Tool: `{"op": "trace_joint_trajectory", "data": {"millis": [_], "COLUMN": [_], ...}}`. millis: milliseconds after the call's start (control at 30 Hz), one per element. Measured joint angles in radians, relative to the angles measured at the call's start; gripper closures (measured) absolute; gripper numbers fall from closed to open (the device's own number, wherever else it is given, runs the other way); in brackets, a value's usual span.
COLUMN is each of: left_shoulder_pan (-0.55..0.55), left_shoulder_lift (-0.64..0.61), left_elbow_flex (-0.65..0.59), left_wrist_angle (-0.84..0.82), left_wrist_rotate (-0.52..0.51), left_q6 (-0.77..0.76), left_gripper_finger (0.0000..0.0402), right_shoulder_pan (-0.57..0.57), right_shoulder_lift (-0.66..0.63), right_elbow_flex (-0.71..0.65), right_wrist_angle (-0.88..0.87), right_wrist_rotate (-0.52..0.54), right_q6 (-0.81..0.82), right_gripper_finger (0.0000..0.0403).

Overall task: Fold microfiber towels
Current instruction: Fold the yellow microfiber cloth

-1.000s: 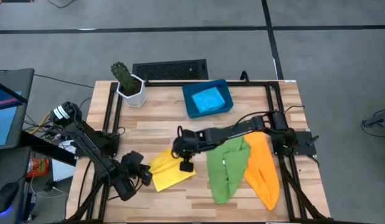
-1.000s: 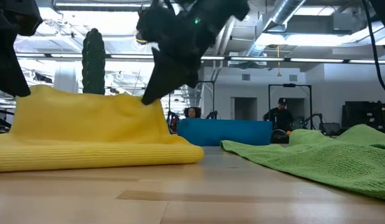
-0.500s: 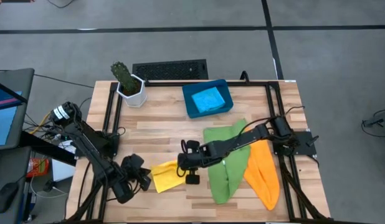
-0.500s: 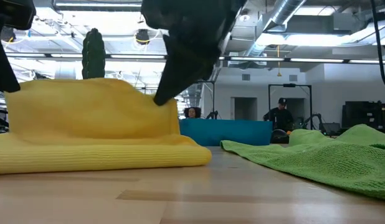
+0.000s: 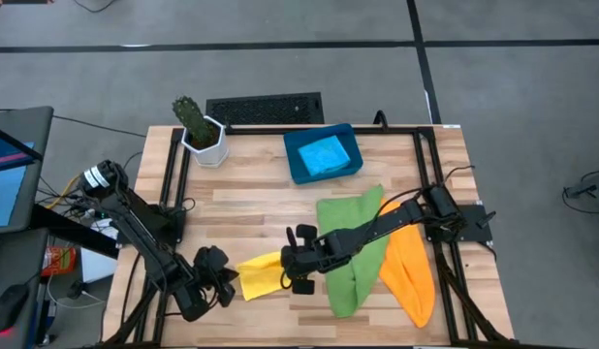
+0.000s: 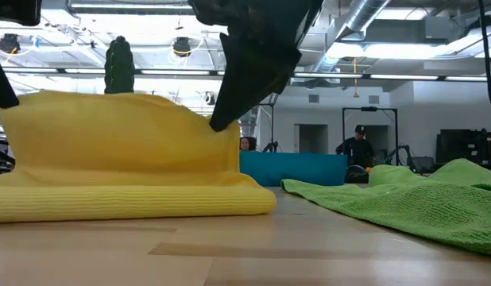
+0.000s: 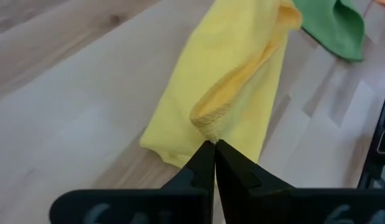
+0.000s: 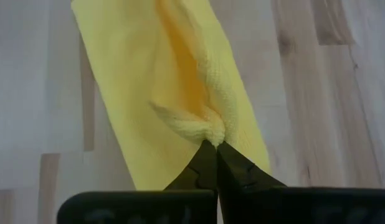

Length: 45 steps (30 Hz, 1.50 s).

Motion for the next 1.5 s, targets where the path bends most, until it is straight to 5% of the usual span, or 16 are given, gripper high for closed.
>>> {"op": "trace_joint_trajectory", "data": {"millis": [333, 1000, 1500], "left_shoulder_pan": [0.0, -0.001, -0.001], "left_shoulder_lift": [0.115, 0.116, 0.116], "left_elbow_flex": [0.0, 0.0, 0.0], "left_wrist_angle": [0.118, 0.19, 0.229], "left_wrist_rotate": [0.054, 0.06, 0.077], "left_q6": [0.058, 0.133, 0.207], "left_gripper_finger": [0.0401, 0.0401, 0.0401], "right_shoulder_pan": [0.07, 0.118, 0.122], "right_shoulder_lift": [0.001, 0.0, 0.0], "right_elbow_flex": [-0.072, -0.1, -0.1], "right_wrist_angle": [0.056, 0.094, 0.037], "right_wrist_rotate": [0.003, -0.001, -0.04], "right_q6": [0.066, 0.028, -0.034], "right_gripper_finger": [0.0382, 0.0335, 0.024]}}
